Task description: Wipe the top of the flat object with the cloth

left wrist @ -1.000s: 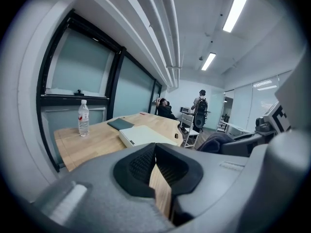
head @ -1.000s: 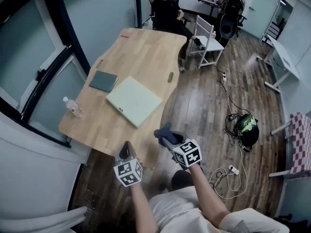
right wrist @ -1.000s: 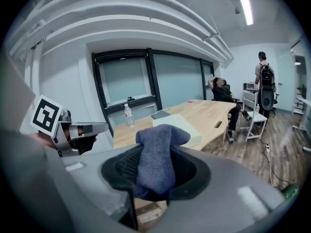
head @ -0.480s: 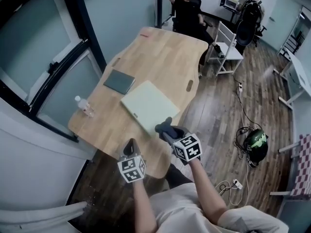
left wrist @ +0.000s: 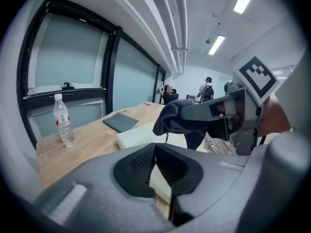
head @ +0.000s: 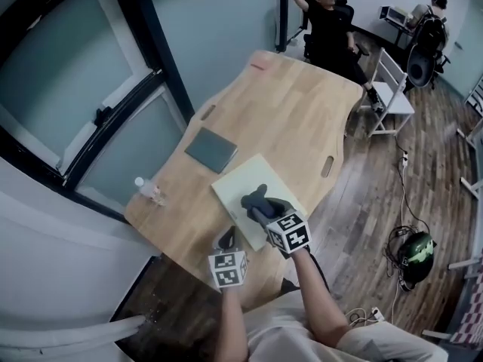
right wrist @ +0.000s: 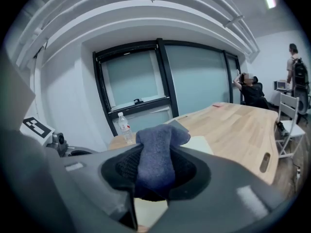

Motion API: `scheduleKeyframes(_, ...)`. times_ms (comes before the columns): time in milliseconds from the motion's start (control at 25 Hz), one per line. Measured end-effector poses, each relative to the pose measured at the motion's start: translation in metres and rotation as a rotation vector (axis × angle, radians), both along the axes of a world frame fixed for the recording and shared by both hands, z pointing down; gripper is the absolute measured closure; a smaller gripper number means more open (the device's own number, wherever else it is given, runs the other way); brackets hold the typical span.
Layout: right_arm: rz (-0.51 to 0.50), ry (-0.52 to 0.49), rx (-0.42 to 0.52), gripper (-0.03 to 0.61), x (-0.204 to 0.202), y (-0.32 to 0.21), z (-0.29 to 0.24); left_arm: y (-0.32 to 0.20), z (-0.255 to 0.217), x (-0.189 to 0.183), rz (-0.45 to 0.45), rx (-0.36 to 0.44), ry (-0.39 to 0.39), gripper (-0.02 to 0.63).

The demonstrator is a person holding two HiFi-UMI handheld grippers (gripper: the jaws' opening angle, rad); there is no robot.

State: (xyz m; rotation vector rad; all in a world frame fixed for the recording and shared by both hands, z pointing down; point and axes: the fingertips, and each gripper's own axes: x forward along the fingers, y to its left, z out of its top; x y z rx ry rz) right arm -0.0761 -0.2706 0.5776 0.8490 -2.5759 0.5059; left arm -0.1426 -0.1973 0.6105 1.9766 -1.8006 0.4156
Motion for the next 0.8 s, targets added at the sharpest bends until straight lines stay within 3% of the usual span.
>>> scheduleKeyframes(200,-0.041,-0.033,-0.034,0.439,-0.018,-0.051,0.013,-0.044,0.031,0.0,-0.009,-0.063,0.002,0.604)
scheduleKeyframes(480,-0.172,-0.003,-0.05,0.435,-0.055,-0.095,0.042,-0.106,0.081,0.0,-0.026,-0.143,0.051,0.604)
scheduleKeyframes(640,-0.247,0.006,-0.087,0.436,-0.08,-0.108,0.066,-0.121,0.111,-0.01,-0.042,-0.202,0.089,0.604)
scheduleKeyframes(800,-0.311,0.036,-0.125,0.44,-0.107,-0.113,0.093,-0.123,0.123,-0.011,-0.043,-0.191,0.105,0.605)
